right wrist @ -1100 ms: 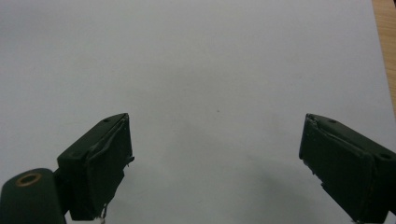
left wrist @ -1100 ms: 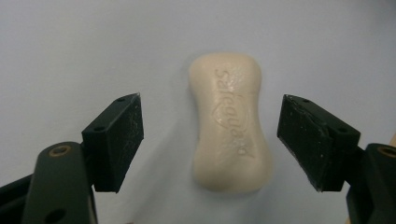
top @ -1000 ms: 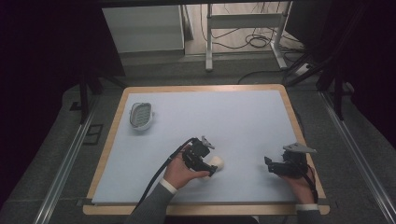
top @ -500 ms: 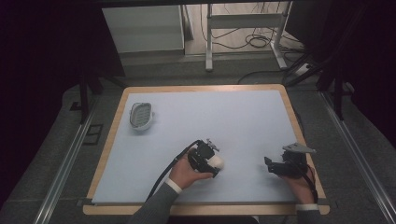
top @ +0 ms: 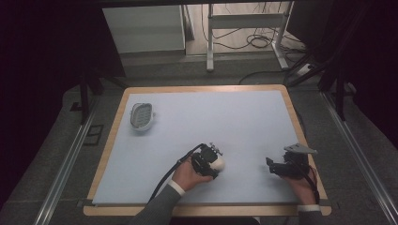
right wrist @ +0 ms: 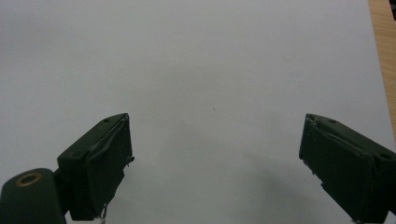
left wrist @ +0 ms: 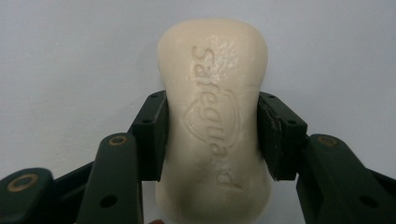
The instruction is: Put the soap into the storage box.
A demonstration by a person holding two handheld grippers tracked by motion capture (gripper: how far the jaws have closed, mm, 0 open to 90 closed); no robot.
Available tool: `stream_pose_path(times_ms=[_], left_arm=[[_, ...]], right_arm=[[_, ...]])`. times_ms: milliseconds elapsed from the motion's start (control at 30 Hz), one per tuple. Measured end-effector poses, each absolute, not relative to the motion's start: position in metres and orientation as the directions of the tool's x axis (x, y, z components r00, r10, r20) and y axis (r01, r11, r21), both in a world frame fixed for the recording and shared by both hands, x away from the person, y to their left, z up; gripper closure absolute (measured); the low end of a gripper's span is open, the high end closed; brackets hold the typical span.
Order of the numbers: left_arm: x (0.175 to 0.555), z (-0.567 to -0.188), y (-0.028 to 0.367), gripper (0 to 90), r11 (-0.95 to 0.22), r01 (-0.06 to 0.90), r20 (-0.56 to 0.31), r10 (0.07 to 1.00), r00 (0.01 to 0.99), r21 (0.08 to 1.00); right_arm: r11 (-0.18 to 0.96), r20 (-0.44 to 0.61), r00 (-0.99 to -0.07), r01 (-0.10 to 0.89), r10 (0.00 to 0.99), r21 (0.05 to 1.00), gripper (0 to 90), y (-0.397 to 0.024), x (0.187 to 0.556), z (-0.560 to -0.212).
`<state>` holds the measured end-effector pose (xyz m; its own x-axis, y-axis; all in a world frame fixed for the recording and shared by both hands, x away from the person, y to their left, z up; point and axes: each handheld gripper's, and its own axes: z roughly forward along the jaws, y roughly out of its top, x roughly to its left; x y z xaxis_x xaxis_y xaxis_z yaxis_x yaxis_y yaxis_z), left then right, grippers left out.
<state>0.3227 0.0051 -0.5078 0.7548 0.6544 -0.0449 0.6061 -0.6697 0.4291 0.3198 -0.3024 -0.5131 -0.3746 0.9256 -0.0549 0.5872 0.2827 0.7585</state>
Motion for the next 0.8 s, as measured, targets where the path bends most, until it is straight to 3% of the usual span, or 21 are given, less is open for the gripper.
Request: stream_pose_path(times_ms=[800], left_arm=[[0.327, -0.483, 0.032, 49.4, -0.644, 0.587, -0.072, 0.642, 0.763, 0.491]], right_arm=[[0.278, -0.06, -0.364, 0.584, 0.93, 0.762, 9.3, -0.305, 0.32, -0.512]])
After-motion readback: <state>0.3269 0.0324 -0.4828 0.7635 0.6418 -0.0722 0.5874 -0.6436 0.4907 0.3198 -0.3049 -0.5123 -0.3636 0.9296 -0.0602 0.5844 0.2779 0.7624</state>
